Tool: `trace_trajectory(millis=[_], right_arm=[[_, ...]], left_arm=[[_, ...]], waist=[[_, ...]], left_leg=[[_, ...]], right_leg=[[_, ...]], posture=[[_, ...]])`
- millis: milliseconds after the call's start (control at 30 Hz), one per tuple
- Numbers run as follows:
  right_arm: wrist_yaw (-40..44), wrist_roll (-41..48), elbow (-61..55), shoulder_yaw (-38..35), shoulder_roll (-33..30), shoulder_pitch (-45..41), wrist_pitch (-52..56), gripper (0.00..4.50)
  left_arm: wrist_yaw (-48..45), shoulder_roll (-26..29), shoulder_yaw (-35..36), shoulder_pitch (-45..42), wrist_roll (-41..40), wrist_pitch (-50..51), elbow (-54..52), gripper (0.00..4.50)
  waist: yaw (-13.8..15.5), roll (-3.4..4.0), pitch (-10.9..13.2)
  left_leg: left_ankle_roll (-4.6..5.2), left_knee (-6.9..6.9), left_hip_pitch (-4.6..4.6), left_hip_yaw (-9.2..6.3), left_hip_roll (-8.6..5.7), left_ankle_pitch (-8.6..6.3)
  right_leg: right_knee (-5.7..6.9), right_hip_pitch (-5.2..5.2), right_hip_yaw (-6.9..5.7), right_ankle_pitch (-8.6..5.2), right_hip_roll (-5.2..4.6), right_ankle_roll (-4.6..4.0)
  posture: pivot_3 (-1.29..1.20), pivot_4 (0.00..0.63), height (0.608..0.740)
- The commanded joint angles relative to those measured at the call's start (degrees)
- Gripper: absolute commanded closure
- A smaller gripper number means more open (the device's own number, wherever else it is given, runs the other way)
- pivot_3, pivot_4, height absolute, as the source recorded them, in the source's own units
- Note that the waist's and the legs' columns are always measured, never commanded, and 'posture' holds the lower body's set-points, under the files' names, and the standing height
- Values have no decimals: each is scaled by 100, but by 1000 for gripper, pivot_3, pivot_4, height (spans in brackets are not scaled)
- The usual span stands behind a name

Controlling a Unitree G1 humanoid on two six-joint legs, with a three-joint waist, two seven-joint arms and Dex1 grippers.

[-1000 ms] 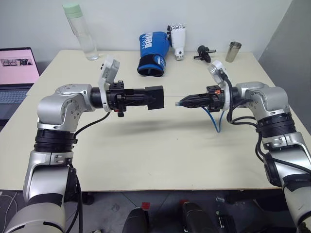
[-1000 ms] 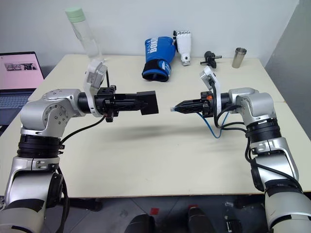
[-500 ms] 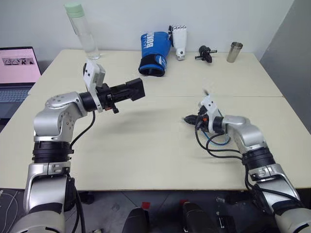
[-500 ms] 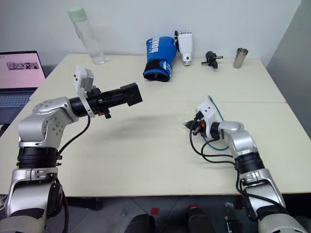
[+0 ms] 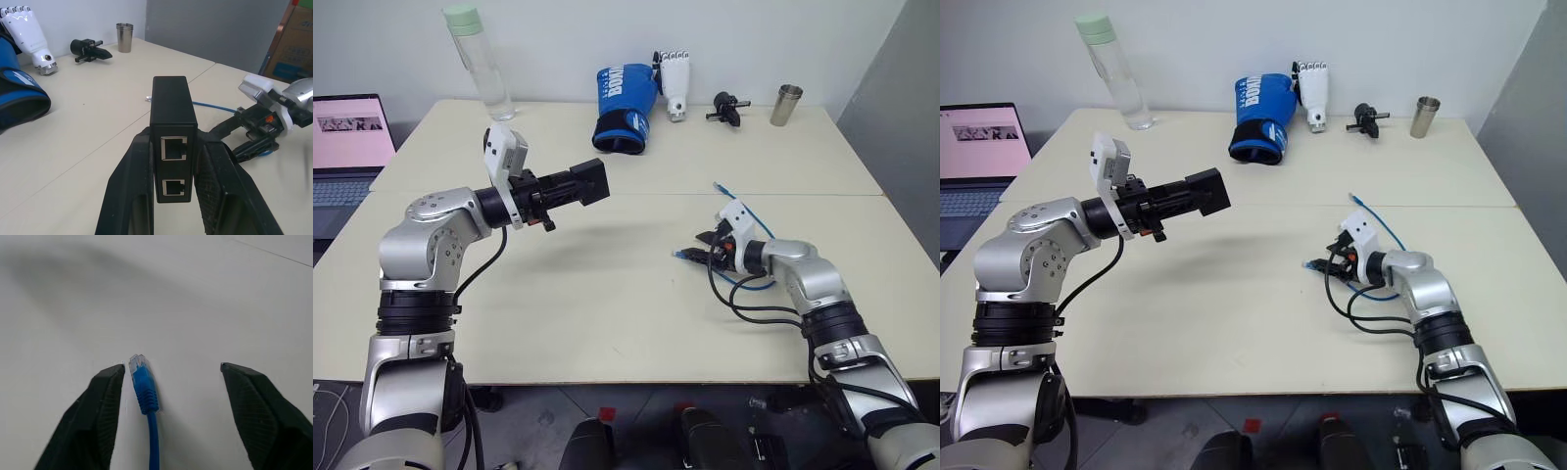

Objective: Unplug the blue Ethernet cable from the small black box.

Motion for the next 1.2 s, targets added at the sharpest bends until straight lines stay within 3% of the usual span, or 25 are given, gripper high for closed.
trace_trajectory(millis=[33,233,533,667,933,1200], right_arm=[[659,731,-1342,-210,-465,-40,897,195],[1031,1722,-2471,-590,-992,-285,1933,53],[-14,2383,-3135,-1279,-687,-937,2424,53],[-410,2379,-3365,-1280,-490,-950,2308,53],[-604,2141,-3479,-837,-360,-783,1863,53],[-634,2115,-3493,-729,-431,-642,1771,53]], left_arm=[[-47,120,185,-76,-116,-6,-126,3732],[13,175,244,-105,-29,-117,46,3732],[986,-115,398,-155,528,-1038,960,3732],[1675,-364,508,-247,875,-1762,1718,3732],[3733,-732,450,-819,1981,-3828,4274,3732],[4056,-1125,542,-770,2023,-4330,5170,3732]], waist=[[4,0,0],[22,-2,-1],[36,-2,-1],[65,-3,-2],[132,-4,-3],[142,-7,-5]], left_leg=[[0,0,0,-1,1,0],[1,0,1,-7,2,-1],[1,0,0,-7,2,-1],[1,1,-1,-8,2,-1],[2,1,-6,-6,-2,-1],[1,2,-17,-9,-8,-1]], right_leg=[[-1,1,-2,0,1,0],[-4,6,-7,0,3,0],[-5,5,-8,0,2,0],[-4,4,-9,0,1,0],[-9,2,-11,0,-5,0],[-17,0,-19,2,-15,2]], posture=[[0,150,740],[0,150,740],[0,150,740],[0,150,740],[0,150,740],[0,150,740]])
